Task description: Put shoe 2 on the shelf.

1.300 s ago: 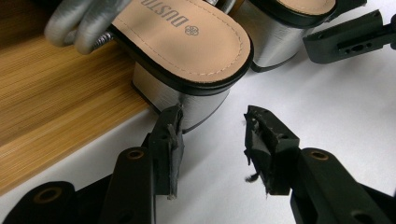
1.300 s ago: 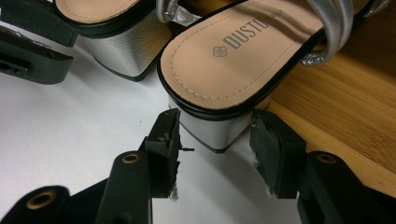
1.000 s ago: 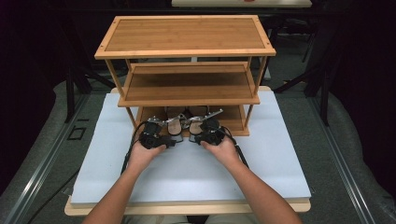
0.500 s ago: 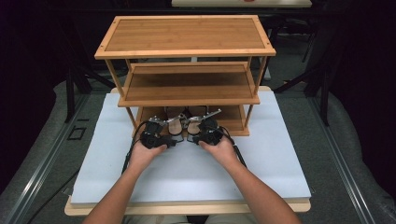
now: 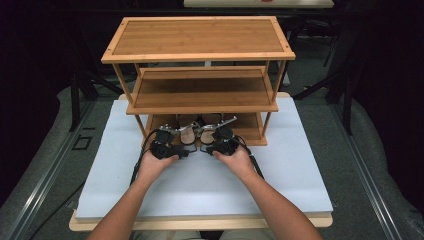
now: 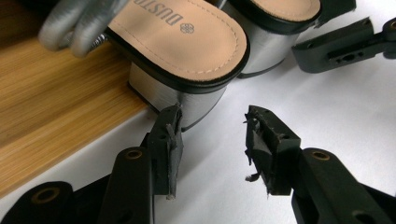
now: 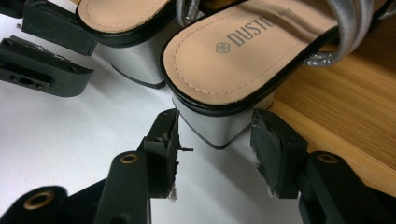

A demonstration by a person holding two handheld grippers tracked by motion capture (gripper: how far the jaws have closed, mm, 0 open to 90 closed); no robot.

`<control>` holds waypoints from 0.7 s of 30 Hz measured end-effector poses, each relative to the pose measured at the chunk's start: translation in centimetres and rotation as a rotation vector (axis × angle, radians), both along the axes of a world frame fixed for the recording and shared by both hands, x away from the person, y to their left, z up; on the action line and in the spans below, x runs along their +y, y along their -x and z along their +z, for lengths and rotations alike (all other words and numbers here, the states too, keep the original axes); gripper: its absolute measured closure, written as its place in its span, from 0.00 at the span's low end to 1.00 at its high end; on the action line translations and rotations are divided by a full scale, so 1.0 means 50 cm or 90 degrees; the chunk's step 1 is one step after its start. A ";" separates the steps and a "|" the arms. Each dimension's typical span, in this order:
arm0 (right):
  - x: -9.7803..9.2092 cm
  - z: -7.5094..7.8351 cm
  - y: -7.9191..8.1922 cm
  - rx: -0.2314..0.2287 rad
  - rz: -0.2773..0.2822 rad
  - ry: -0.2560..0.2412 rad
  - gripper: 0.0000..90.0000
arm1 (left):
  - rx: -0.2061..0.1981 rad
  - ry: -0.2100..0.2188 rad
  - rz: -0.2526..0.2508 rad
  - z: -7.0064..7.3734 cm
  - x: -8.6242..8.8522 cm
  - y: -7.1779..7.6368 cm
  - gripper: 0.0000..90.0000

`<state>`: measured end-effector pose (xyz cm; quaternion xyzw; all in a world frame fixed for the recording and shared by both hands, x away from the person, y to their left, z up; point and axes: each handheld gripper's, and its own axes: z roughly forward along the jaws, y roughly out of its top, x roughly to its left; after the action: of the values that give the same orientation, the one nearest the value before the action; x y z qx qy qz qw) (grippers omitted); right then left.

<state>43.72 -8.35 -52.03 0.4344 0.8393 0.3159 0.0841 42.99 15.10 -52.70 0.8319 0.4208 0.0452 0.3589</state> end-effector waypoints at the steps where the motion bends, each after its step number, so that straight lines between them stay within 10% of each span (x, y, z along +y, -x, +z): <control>1: -0.001 0.001 0.001 -0.001 0.001 0.000 0.57 | 0.001 -0.001 -0.001 -0.001 0.001 0.000 0.62; 21: -0.050 0.077 0.048 -0.039 0.008 0.003 0.55 | -0.039 -0.029 -0.010 0.090 0.025 0.041 0.60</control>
<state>41.34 -10.84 -48.17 0.4192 0.8398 0.3274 0.1087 40.93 16.37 -48.20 0.8414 0.4018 0.0778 0.3528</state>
